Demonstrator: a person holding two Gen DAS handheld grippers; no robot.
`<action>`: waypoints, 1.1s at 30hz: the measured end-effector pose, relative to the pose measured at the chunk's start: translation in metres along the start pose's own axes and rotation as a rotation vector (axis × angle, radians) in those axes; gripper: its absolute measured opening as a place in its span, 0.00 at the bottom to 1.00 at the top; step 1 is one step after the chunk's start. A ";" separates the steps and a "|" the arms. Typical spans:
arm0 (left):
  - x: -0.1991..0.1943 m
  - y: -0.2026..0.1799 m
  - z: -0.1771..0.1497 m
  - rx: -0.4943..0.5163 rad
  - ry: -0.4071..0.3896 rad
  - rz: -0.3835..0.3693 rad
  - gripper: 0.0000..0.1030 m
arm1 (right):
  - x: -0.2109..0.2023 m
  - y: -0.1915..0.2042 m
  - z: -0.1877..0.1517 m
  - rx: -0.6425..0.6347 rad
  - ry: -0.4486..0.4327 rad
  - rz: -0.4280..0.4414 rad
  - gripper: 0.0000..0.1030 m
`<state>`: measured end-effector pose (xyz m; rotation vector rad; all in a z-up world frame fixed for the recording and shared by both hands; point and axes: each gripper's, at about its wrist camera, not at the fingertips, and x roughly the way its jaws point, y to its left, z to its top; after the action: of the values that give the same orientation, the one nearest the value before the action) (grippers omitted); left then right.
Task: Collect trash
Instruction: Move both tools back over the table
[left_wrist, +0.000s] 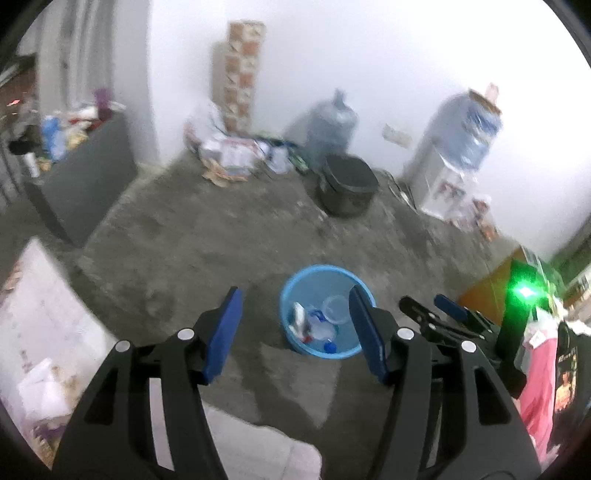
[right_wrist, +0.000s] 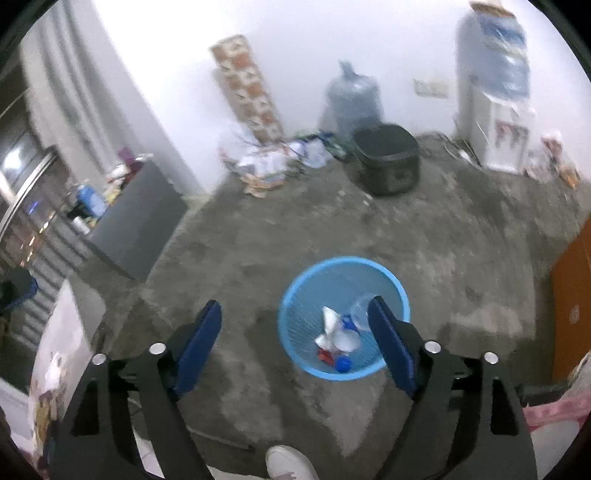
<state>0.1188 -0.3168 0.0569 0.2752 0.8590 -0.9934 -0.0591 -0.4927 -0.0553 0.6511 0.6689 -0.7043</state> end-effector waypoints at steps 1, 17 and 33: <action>-0.011 0.005 -0.001 -0.012 -0.017 0.010 0.55 | -0.005 0.007 0.000 -0.019 -0.009 0.003 0.83; -0.203 0.146 -0.053 -0.181 -0.234 0.294 0.73 | -0.091 0.138 0.001 -0.303 -0.149 0.218 0.93; -0.250 0.289 -0.117 -0.384 -0.151 0.357 0.73 | -0.060 0.288 -0.030 -0.436 0.118 0.544 0.83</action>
<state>0.2329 0.0616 0.1176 0.0208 0.8100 -0.4972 0.1117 -0.2798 0.0578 0.4395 0.6860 -0.0099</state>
